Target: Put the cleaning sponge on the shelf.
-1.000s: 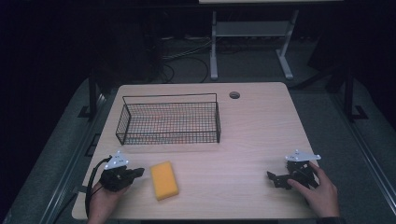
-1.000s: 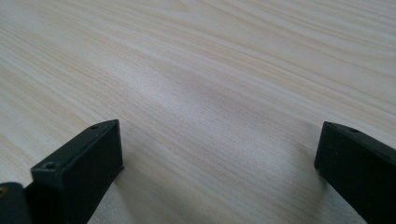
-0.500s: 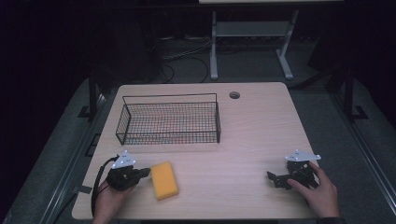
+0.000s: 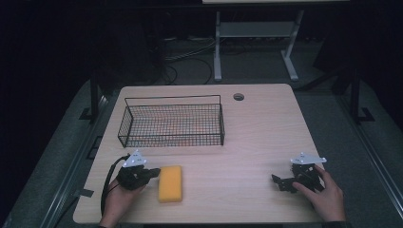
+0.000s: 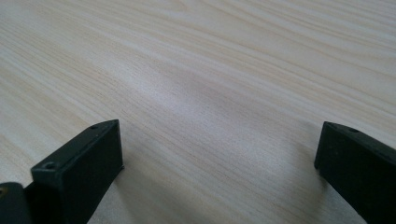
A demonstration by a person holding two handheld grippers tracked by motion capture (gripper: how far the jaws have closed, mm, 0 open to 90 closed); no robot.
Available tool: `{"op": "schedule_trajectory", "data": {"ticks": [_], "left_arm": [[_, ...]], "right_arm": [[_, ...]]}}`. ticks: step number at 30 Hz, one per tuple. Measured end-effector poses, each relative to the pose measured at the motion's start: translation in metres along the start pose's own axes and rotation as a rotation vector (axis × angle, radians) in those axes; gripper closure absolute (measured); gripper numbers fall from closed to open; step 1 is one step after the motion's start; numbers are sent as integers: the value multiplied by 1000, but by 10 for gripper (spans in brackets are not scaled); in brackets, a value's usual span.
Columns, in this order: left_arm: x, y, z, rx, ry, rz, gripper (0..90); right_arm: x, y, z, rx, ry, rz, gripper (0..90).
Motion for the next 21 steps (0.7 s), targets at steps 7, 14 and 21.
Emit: {"op": "schedule_trajectory", "data": {"ticks": [7, 14, 21], "left_arm": [[6, 2, 5, -9, 5, 6, 898], [10, 3, 9, -20, 0, 11, 898], [16, 9, 15, -35, 4, 19, 898]], "right_arm": [[0, 0, 0, 0, 0, 1, 2], [0, 0, 0, 0, 0, 1, 2], [0, 0, 0, 0, 0, 1, 2]]}}
Point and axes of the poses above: each handheld gripper's, and its own axes: z roughly forward along the jaws, x roughly out of its top, y roughly to its right, the point moved 10 cm from there along z, roughly forward along the jaws
